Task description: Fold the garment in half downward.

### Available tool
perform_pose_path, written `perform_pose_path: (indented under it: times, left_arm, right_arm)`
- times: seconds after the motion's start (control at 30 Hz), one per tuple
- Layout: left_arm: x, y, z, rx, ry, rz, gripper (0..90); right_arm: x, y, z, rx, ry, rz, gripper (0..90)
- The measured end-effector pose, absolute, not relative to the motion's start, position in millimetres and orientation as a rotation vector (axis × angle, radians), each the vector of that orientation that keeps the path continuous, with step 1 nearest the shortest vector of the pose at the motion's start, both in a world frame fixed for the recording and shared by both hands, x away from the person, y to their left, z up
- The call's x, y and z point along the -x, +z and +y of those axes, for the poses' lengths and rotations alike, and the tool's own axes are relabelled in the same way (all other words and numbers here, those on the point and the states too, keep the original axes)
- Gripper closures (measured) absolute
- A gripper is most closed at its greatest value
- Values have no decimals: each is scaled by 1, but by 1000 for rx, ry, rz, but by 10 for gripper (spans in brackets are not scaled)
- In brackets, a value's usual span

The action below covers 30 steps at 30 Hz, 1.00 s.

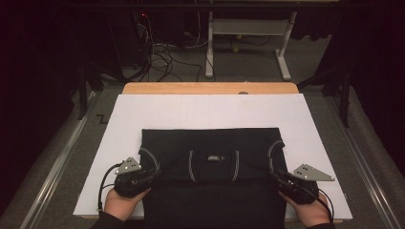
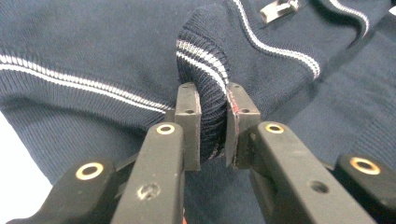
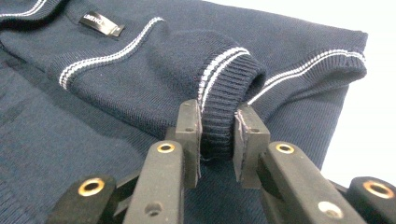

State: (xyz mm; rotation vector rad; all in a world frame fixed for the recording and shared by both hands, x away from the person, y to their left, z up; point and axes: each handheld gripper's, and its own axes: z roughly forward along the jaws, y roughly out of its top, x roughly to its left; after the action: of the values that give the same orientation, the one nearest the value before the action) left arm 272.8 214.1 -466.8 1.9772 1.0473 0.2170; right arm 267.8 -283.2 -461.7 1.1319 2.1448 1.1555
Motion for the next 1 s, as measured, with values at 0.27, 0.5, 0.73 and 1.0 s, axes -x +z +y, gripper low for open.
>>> perform_pose_path:
  times: [0.27, 0.5, 0.73, 1.0]
  left_arm:
    - [-272, -476, 214, -2007, 189, 1081, 708]
    - [-274, -478, 217, -1986, 185, 1099, 561]
    - [-274, -475, 219, -1963, 229, 1088, 434]
    - [-275, -466, 220, -1929, 269, 1061, 341]
  right_arm:
    - [-266, -472, -285, -1167, 1121, 2206, 716]
    - [-267, -472, -290, -1204, 1164, 2183, 570]
    - [-267, -471, -295, -1227, 1200, 2146, 468]
    - [-267, -466, -291, -1206, 1228, 2120, 403]
